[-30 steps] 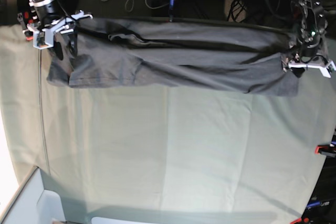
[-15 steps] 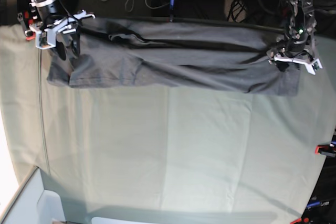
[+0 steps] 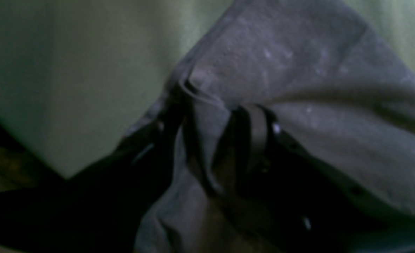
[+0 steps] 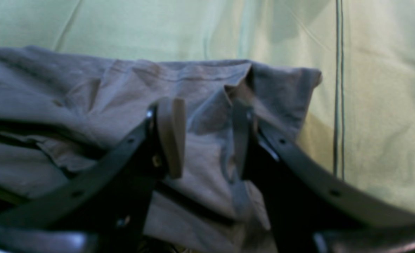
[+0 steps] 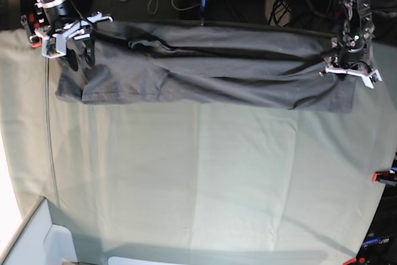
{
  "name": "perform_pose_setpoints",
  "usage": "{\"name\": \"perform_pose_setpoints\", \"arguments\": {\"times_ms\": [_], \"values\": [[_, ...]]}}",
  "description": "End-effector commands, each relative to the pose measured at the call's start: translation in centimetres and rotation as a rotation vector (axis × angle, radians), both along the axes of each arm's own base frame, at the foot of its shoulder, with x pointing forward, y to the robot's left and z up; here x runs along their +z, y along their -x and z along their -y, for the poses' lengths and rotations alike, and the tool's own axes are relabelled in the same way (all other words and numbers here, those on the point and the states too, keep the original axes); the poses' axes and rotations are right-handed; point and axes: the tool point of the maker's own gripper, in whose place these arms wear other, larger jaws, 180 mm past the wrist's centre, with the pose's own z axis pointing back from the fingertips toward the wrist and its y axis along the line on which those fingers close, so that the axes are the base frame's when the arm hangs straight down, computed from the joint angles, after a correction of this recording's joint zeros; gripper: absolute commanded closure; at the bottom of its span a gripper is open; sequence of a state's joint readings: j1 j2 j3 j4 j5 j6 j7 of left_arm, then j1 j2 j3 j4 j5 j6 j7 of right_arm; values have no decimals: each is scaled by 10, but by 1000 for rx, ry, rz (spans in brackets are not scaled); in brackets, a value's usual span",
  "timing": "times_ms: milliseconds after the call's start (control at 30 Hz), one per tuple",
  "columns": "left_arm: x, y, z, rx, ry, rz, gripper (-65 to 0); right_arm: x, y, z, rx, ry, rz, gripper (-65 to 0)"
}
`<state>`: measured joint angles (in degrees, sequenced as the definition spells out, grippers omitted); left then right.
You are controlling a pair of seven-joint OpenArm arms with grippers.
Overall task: Layout the t-shirt on the table in an organized manner, then fold the t-shirt properly
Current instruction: 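Grasp the strip end with the left gripper, right gripper holding its other end, then fold the strip end held by the left gripper toward the right gripper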
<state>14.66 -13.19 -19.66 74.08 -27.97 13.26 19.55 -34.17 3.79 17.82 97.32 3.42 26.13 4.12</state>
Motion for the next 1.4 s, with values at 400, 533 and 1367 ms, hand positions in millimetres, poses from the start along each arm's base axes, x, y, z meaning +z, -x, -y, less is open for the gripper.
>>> {"name": "perform_pose_setpoints", "arguments": {"times_ms": [400,533,1367], "values": [[5,-3,13,-11,21,11,0,10,-4,0,8,-4,39,-229],[39,-15,30,-44,18,112,0,10,-4,0,8,-4,41,-229],[80,-20,316,-789,85,225,0,7,-16,5,4,17,2,-229]]}}
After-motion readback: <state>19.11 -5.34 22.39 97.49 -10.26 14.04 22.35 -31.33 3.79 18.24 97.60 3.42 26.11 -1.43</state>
